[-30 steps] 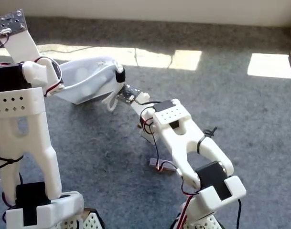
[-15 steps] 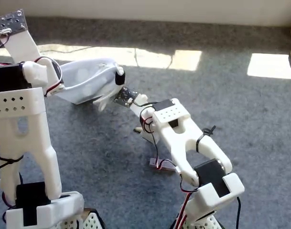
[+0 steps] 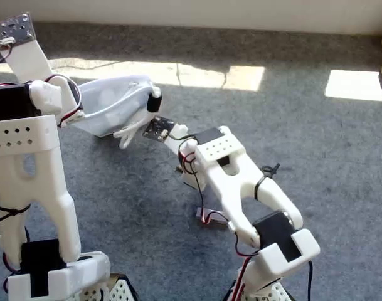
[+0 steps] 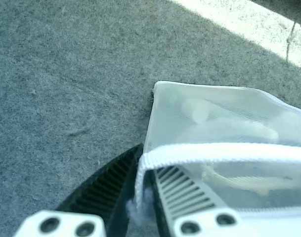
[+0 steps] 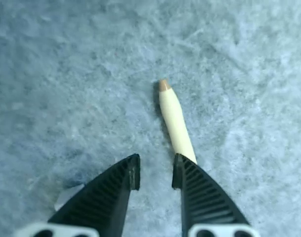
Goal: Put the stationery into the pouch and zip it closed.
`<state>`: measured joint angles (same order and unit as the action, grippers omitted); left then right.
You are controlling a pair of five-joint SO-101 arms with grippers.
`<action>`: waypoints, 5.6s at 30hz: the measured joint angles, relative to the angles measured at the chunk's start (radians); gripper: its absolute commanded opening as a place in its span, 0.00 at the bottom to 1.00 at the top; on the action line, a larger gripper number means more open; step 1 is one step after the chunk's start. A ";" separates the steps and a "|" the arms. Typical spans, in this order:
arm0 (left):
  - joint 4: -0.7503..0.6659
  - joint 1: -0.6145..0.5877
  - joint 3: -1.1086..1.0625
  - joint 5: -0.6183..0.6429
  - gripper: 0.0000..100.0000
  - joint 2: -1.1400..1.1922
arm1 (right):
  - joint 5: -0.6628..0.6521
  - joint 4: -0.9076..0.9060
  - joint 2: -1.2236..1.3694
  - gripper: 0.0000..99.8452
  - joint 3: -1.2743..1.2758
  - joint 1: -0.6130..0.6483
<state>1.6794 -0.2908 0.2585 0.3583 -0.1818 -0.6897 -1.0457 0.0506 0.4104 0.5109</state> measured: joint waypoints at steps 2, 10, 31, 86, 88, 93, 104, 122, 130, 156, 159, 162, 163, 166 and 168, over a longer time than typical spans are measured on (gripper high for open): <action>0.000 0.000 0.000 0.000 0.01 0.000 | 0.000 0.000 -0.031 0.12 0.000 0.009; 0.000 0.000 0.000 0.000 0.01 0.000 | 0.000 0.078 -0.026 0.12 0.000 0.009; 0.000 0.000 0.000 0.000 0.01 0.000 | 0.000 0.163 0.222 0.00 -0.097 -0.012; 0.003 0.196 0.008 -0.003 0.01 -0.011 | 0.457 -0.051 -0.793 0.00 -0.084 0.140; 0.003 0.196 0.008 -0.003 0.01 -0.020 | 0.523 0.015 -0.807 0.00 -0.084 0.140; 0.003 0.207 0.008 -0.003 0.01 -0.023 | 0.684 0.186 -0.829 0.00 -0.084 0.140; 0.003 0.207 -0.014 -0.003 0.01 -0.025 | 0.950 0.559 -0.829 0.00 -0.084 0.140; 0.003 0.207 -0.017 -0.003 0.01 -0.026 | 0.970 1.323 -0.829 0.00 0.331 0.118; 0.003 0.207 -0.017 -0.003 0.01 -0.026 | 0.970 1.556 -0.752 0.00 0.388 0.051; 0.003 0.207 -0.020 -0.003 0.01 -0.026 | 1.128 1.720 -0.523 0.01 0.534 0.104; 0.003 0.207 -0.020 -0.003 0.01 -0.026 | 1.132 1.720 -0.523 0.01 0.565 0.130; 0.003 0.207 -0.021 -0.003 0.01 -0.026 | 1.132 1.720 -0.525 0.01 0.572 0.152; 0.003 0.207 -0.028 -0.003 0.01 -0.026 | 1.132 1.722 -0.525 0.02 0.574 0.157; 0.003 0.207 -0.031 -0.003 0.01 -0.028 | 1.132 1.729 -0.528 0.10 0.595 0.160; 0.003 0.207 -0.032 -0.003 0.01 -0.028 | 1.132 1.729 -0.528 0.15 0.595 0.161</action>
<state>1.6824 -0.0836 0.2263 0.3552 -0.2094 0.4427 0.6836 -0.4772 1.0058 0.6720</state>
